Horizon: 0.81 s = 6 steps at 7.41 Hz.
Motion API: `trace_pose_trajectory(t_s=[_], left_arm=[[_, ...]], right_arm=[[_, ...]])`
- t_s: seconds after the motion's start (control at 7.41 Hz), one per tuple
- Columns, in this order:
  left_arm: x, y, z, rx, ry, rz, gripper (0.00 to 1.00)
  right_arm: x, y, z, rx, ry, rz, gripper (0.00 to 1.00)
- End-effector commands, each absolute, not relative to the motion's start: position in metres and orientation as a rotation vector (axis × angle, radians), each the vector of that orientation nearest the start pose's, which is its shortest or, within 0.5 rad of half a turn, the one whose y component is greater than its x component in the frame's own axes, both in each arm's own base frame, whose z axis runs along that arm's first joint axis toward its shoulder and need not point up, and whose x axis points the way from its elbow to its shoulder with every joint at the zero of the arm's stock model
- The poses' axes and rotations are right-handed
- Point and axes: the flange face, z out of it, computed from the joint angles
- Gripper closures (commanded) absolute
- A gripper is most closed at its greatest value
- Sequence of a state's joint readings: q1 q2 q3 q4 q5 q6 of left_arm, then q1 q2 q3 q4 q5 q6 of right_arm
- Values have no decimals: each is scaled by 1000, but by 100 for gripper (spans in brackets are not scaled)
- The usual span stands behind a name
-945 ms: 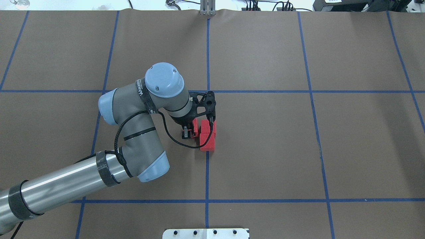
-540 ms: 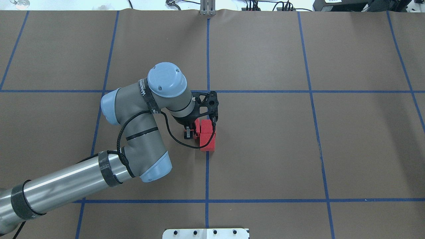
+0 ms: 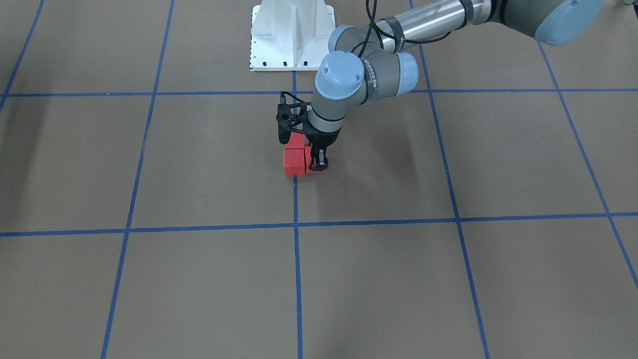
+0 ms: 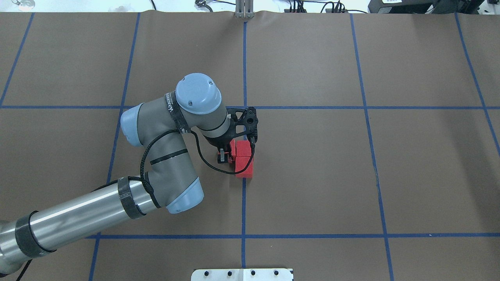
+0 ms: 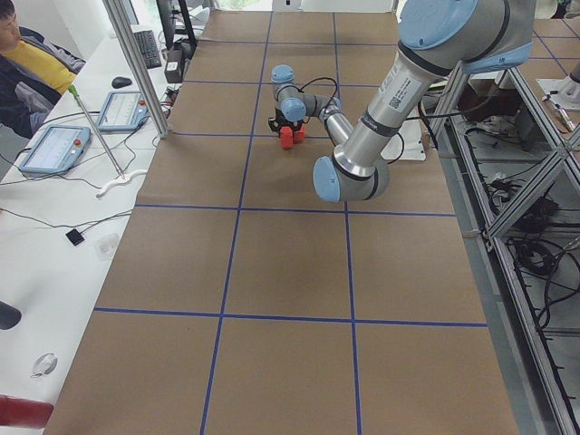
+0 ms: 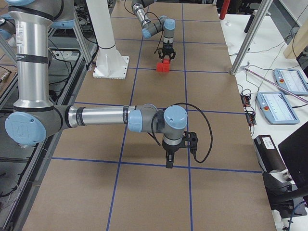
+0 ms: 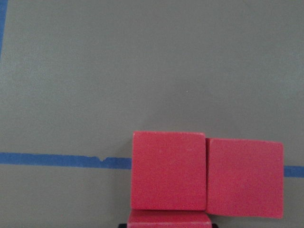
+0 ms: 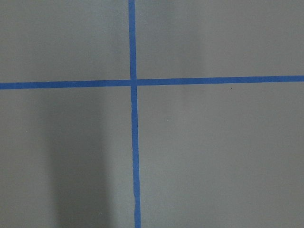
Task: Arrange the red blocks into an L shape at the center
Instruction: 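Lower the red cube beside the nearer centre cube, on the left gripper's side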
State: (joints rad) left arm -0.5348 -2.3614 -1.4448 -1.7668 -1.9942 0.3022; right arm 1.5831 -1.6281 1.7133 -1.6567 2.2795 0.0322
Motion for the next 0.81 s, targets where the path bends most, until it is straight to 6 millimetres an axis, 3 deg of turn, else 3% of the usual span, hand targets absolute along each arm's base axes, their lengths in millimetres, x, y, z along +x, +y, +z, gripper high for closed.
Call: trace_pose_trajectory(t_s=[0.0, 0.67], left_arm=[[594, -459, 203, 711, 740, 1413, 95], [598, -455, 204, 696, 751, 1399, 81]], right_arm=[[74, -466, 628, -6, -709, 42, 1], [74, -467, 628, -5, -709, 41, 1]])
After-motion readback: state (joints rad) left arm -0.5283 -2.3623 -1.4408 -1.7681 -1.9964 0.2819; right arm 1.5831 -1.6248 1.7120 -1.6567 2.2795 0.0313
